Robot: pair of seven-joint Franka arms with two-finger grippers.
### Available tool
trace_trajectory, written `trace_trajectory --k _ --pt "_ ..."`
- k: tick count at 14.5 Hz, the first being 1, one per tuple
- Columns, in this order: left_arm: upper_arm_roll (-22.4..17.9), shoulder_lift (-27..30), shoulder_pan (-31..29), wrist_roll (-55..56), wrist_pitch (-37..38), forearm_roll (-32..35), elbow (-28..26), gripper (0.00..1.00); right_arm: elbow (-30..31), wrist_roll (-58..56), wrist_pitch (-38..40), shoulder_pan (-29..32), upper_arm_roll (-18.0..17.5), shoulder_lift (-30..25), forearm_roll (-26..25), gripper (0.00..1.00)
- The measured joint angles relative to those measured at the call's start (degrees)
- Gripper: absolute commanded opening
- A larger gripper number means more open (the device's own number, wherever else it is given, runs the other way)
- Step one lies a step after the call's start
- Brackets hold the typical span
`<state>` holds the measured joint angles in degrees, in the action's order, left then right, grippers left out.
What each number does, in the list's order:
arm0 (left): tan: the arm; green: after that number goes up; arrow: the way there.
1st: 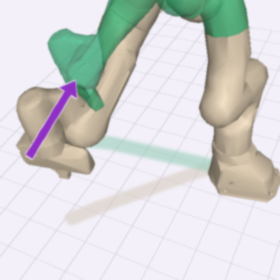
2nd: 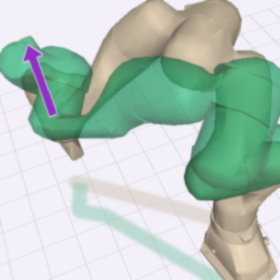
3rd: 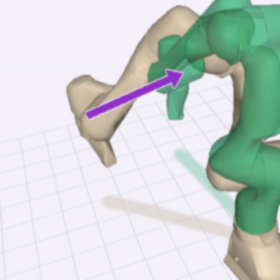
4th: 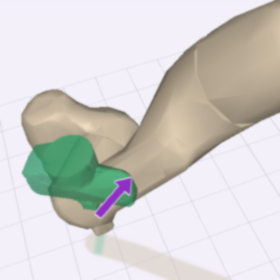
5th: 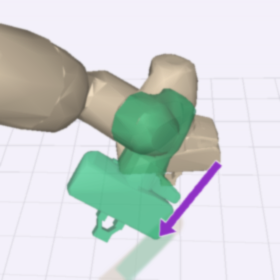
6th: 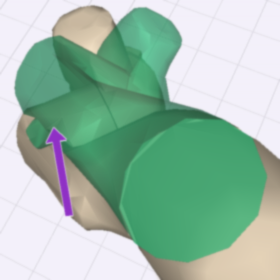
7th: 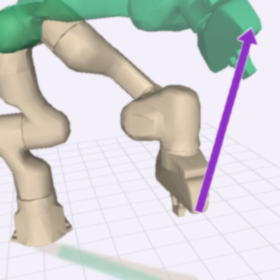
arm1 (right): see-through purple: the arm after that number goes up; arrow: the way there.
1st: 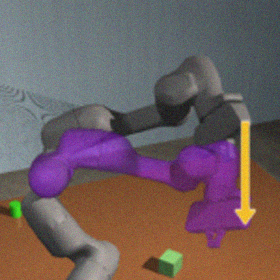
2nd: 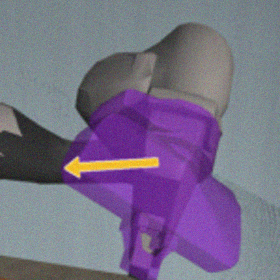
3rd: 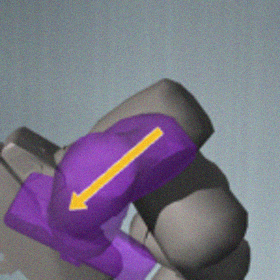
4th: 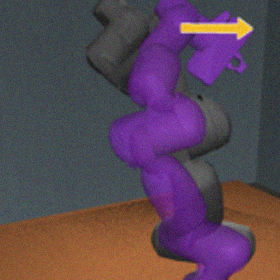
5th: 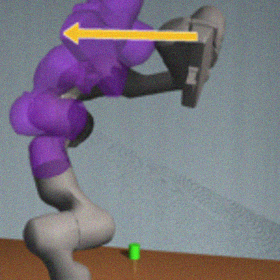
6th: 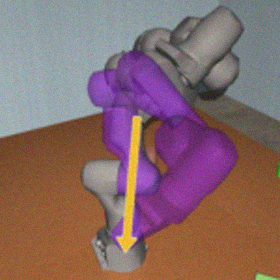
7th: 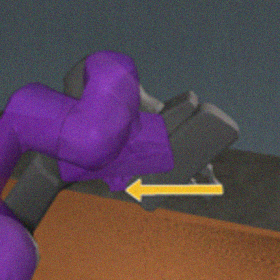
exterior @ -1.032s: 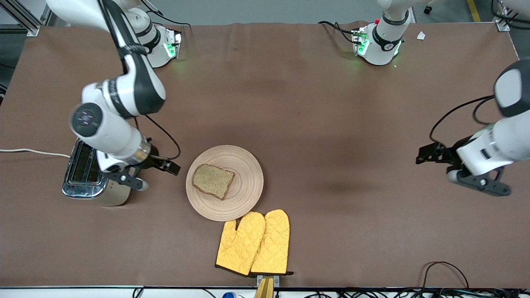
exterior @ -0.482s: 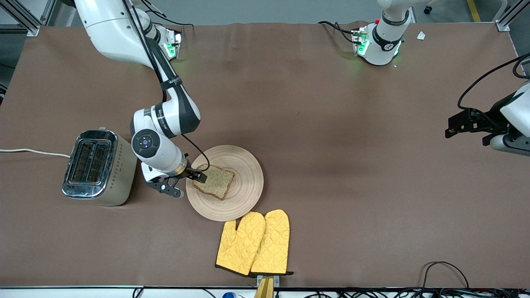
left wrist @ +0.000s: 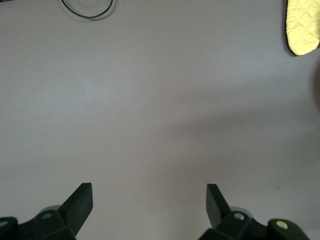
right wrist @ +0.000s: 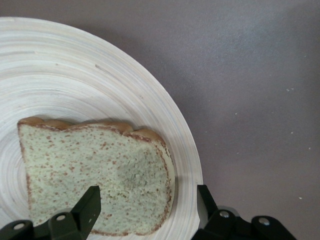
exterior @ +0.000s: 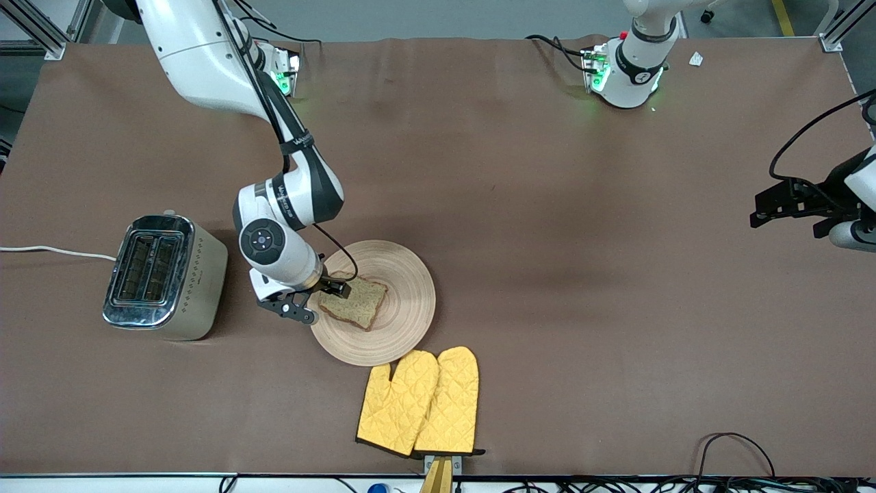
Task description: Move plate and put bread in toaster
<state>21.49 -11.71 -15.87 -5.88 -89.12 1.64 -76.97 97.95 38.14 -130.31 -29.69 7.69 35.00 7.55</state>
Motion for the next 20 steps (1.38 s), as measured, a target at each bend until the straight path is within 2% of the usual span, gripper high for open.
trace_trajectory --k 1,5,9,12,14,19,20 --pt "-1.0 0.5 1.5 0.2 0.0 0.0 0.0 1.00 0.0 0.0 -0.2 0.0 0.0 0.3 0.0 0.80" --pt "-10.9 3.5 12.0 0.5 0.1 0.0 -1.5 1.00 0.0 0.0 -0.9 0.0 0.1 1.1 0.0 0.70" --pt "-18.3 5.4 17.6 0.4 0.1 0.0 -3.3 1.00 0.0 0.0 -1.1 0.0 0.1 1.2 0.0 0.61" --pt "-19.1 5.5 17.8 0.3 0.0 0.0 -3.6 1.00 0.0 0.0 -1.8 0.0 0.1 1.5 0.0 0.54" --pt "-19.1 5.5 17.9 0.3 -0.1 0.0 -3.8 1.00 0.0 0.0 -1.9 0.0 0.2 1.5 0.0 0.42" --pt "-19.2 5.5 17.5 0.4 -0.2 0.0 -4.0 1.00 0.0 -0.1 -1.9 0.0 0.4 1.5 0.0 0.06" --pt "-19.3 5.5 17.0 0.4 -0.4 0.0 -4.0 1.00 0.0 -0.1 -1.9 0.0 0.4 1.5 0.0 0.02"
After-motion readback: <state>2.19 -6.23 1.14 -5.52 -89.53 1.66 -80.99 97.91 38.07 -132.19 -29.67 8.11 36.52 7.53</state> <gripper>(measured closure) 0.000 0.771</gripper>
